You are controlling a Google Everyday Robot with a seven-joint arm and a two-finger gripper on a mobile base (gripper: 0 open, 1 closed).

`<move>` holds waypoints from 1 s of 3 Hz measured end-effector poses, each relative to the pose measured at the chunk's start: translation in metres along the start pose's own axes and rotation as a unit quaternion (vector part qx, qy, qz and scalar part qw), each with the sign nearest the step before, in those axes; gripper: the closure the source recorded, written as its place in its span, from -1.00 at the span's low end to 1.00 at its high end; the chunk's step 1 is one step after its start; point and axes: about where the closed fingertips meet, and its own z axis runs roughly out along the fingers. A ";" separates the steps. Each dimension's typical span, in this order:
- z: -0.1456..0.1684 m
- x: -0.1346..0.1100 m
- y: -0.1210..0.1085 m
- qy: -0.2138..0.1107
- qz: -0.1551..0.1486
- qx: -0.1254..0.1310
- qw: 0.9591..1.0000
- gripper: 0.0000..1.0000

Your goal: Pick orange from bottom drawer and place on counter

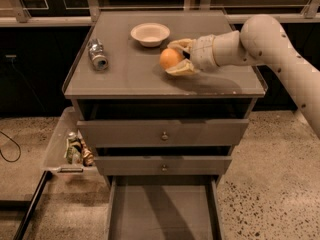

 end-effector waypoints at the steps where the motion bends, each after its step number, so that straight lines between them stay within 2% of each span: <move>1: 0.000 0.001 0.001 0.001 0.001 0.000 1.000 0.64; 3: 0.000 0.001 0.001 0.001 0.001 0.000 1.000 -0.32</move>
Offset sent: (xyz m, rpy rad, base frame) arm -0.0002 -0.0009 -0.0009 -0.0001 0.0007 -0.0019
